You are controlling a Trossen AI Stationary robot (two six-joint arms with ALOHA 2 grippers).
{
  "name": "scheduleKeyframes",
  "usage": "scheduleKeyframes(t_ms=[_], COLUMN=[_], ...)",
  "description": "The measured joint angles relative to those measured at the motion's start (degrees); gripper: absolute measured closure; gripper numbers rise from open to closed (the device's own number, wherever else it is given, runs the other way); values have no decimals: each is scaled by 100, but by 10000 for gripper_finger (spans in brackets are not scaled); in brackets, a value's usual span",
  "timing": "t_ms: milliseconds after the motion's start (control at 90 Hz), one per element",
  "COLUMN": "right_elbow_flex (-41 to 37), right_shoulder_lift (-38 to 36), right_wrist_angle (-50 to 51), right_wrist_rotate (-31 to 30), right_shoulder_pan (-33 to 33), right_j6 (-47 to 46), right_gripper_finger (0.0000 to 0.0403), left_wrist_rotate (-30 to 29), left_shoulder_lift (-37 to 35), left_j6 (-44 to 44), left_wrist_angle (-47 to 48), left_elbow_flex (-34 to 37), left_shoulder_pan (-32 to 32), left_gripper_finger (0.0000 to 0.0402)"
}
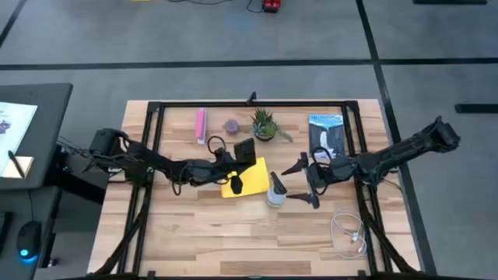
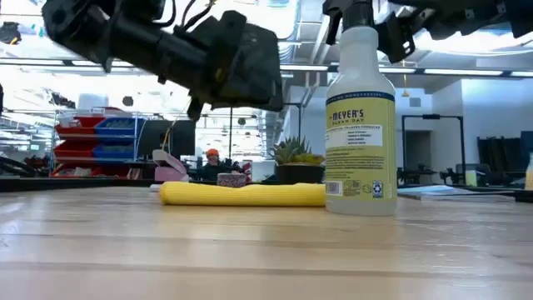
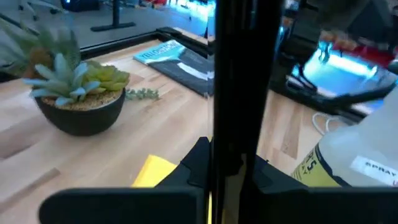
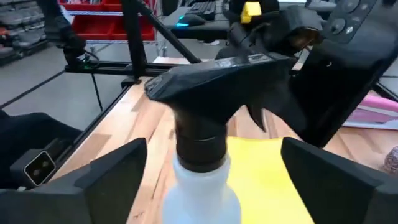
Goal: Apply microfiber cloth
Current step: Spray the back of the cellphone with the spray bottle
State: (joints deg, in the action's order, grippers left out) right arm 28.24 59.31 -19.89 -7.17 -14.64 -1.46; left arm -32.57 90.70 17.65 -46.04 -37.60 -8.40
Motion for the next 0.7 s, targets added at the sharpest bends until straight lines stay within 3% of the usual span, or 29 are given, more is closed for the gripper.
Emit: scheduleKeyframes(t_ms=[211, 367, 700], right_elbow_flex=[1, 1, -1], right_shoulder_lift=[39, 249, 819], right_wrist_angle=[21, -133, -747], right_wrist_rotate=[81, 578, 594], right_shoulder_pan=[228, 352, 417], right_j6=[353, 722, 1052], right_gripper_finger=[8, 7, 7], left_wrist_rotate=[18, 32, 28], left_shoulder_lift=[35, 37, 42], left_j6=[-26, -26, 10], left_wrist_angle=[681, 737, 813], left_elbow_flex=[-505, -532, -532], left_shoulder_pan=[-54, -72, -70], left_gripper_finger=[390, 390, 390])
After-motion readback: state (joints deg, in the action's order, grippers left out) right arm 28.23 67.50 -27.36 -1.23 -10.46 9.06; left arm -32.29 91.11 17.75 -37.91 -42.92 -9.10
